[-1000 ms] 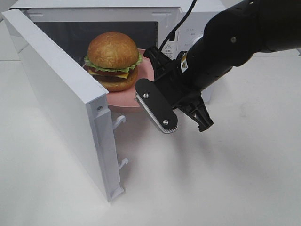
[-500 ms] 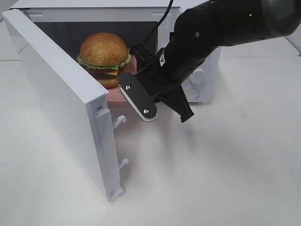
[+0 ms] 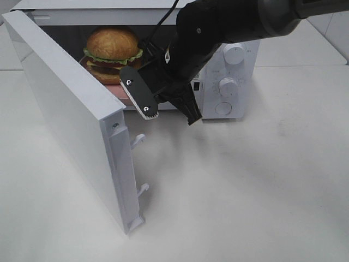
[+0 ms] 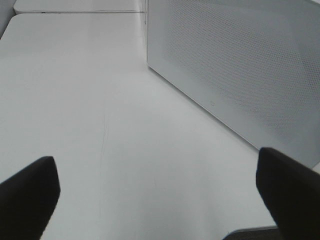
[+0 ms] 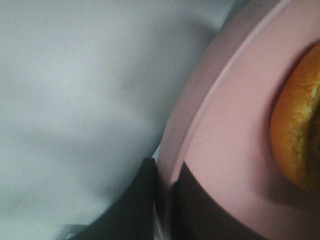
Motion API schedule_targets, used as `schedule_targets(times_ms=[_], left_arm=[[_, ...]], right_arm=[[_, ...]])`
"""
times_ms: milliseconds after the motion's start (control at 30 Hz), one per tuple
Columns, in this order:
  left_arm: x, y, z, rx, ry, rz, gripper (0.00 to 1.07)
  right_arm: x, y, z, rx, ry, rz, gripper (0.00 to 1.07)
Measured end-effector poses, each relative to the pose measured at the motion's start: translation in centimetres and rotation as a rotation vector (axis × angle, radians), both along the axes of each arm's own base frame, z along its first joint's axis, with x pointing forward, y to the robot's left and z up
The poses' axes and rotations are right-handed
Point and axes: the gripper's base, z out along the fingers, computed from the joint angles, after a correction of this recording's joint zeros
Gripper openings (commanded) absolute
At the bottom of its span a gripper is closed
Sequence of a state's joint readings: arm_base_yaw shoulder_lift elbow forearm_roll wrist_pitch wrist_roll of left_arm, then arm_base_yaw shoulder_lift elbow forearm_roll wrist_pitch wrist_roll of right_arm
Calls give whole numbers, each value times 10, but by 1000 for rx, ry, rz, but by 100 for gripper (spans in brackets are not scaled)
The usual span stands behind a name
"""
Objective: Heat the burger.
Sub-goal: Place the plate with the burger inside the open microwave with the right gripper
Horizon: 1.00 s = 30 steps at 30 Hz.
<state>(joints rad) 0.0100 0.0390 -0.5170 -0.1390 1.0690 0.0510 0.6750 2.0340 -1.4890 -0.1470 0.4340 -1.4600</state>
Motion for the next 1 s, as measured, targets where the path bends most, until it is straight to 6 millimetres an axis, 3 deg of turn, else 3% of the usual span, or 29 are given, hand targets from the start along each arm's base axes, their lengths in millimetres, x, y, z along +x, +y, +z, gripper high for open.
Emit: schedule_targets(times_ms=[333, 1000], left_arm=[[0, 0, 0, 0, 0, 0, 101], [0, 0, 0, 0, 1, 0, 101]], right_arm=[[21, 15, -14, 2, 13, -41, 0], [59, 44, -22, 110, -30, -143, 0]])
